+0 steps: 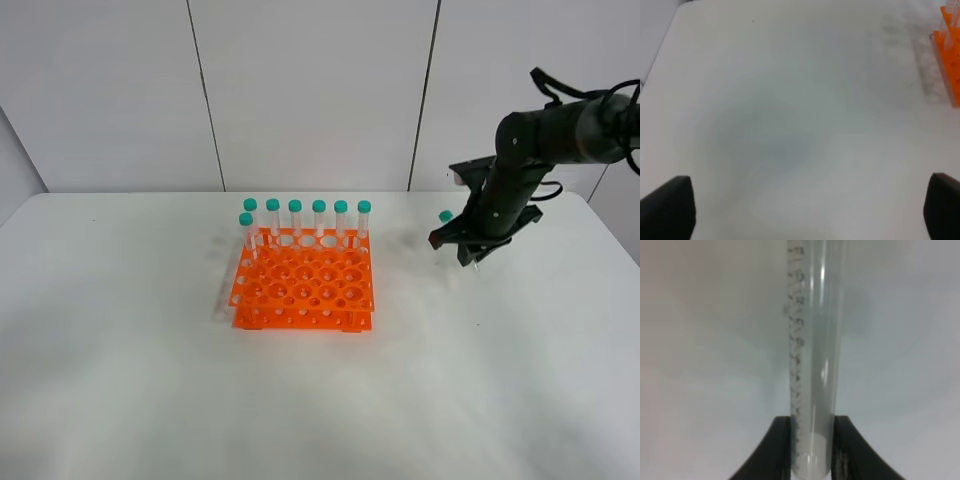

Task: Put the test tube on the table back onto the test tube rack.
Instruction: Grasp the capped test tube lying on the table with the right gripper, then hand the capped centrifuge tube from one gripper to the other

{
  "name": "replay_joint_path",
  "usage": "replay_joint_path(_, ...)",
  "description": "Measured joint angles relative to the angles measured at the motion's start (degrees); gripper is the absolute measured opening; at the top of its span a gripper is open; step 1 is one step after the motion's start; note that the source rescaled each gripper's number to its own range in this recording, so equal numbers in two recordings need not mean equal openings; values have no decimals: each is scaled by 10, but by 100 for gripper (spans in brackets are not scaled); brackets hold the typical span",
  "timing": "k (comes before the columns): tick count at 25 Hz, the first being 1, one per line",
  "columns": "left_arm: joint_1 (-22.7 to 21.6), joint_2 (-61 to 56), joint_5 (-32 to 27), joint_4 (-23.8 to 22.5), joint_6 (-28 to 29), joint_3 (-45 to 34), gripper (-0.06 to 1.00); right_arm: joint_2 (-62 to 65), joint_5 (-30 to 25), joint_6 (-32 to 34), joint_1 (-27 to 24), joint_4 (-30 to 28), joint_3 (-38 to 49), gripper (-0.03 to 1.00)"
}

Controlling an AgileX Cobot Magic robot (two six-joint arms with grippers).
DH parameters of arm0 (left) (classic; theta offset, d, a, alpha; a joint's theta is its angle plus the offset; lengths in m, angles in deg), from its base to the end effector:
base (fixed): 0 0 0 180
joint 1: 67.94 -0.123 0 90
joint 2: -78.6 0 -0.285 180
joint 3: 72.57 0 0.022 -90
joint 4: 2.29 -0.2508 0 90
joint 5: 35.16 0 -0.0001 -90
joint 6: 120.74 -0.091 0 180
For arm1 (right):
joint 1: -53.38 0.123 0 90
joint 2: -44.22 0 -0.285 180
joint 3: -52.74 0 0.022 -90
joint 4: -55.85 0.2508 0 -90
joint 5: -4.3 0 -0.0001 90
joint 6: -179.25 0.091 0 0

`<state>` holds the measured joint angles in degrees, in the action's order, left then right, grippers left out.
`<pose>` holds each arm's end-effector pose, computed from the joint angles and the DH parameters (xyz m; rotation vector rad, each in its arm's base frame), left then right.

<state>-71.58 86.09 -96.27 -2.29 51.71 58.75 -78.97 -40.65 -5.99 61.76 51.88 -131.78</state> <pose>-0.0056 -0.0004 0.2763 0.0699 2.0479 0.1218 0.4085 0.0557 0.1733 -0.3978 2.8258 -0.0687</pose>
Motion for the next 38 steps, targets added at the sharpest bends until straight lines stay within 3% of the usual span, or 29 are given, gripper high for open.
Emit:
replay_joint_path(5, 0, 0, 0, 0, 0, 0, 100, 60, 27, -12, 15, 3, 1, 3)
replay_joint_path(12, 0, 0, 0, 0, 0, 0, 100, 141, 96, -42, 76, -2, 34, 3)
replay_joint_path(17, 0, 0, 0, 0, 0, -1, 100, 195, 179, -47, 115, -4, 124, 3)
replay_joint_path(25, 0, 0, 0, 0, 0, -3, 100, 376, 361, -48, 119, 47, 350, 3)
replay_joint_path(29, 0, 0, 0, 0, 0, -3, 100, 477, 362, -47, 119, 70, 414, 3)
replay_joint_path(38, 0, 0, 0, 0, 0, -3, 100, 622, 303, -52, 120, 74, 496, 3)
